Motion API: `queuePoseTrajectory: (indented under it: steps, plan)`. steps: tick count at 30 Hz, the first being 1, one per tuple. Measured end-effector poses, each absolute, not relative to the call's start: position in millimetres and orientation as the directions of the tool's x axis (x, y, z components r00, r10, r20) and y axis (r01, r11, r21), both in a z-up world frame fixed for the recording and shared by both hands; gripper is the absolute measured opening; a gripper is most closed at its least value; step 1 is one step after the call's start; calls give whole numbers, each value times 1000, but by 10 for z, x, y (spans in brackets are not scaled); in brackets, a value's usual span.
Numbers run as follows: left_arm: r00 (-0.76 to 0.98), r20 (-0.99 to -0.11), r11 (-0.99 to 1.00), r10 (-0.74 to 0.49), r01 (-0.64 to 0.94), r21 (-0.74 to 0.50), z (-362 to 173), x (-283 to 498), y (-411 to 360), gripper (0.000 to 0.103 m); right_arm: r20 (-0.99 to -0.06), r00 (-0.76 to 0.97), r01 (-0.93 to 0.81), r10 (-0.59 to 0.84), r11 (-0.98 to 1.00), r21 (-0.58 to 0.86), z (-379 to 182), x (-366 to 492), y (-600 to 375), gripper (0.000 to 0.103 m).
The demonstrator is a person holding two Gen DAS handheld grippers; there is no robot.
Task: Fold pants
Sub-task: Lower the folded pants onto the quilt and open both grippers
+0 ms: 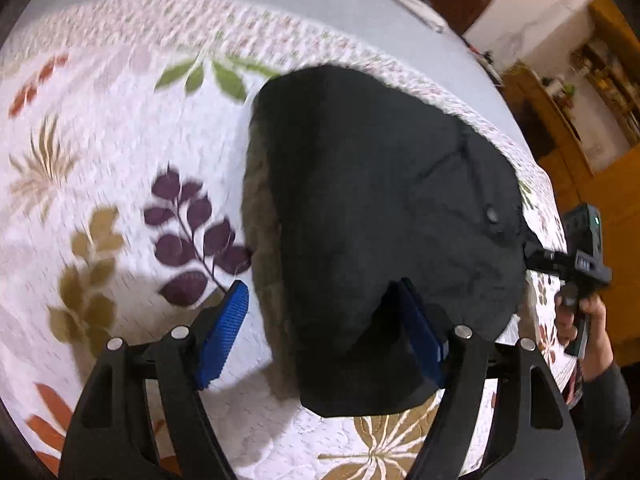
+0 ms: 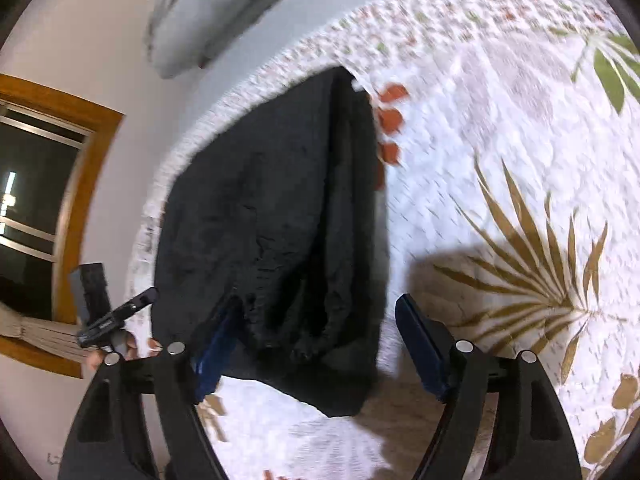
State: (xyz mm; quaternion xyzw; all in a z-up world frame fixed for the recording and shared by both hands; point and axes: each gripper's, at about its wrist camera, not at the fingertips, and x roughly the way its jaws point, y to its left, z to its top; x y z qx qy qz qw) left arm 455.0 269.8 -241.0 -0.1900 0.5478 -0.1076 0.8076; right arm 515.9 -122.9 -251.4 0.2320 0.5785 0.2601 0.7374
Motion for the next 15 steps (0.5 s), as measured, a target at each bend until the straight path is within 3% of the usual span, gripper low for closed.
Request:
queuePoseTrajectory:
  steps: [4, 8, 10, 15]
  plan:
    - [375, -840, 890, -393, -75, -450, -2546, 4516, 2758, 82, -757, 201, -113, 622, 782, 613, -2499, 5131, -1261, 79]
    - [414, -805, 866, -425, -73, -494, -2414, 4417, 2869, 81, -702, 245, -73, 669, 735, 674, -2351, 5005, -1516, 80]
    - [443, -787, 861, -430, -62, -505, -2318, 4320, 2911, 91, -685, 262, -65, 680, 720, 690, -2294, 4892, -1634, 80]
    - [513, -751, 841, -416, -97, -532, -2105, 3986, 3035, 93, -688, 295, -56, 664, 730, 681, -2202, 4632, -1673, 80]
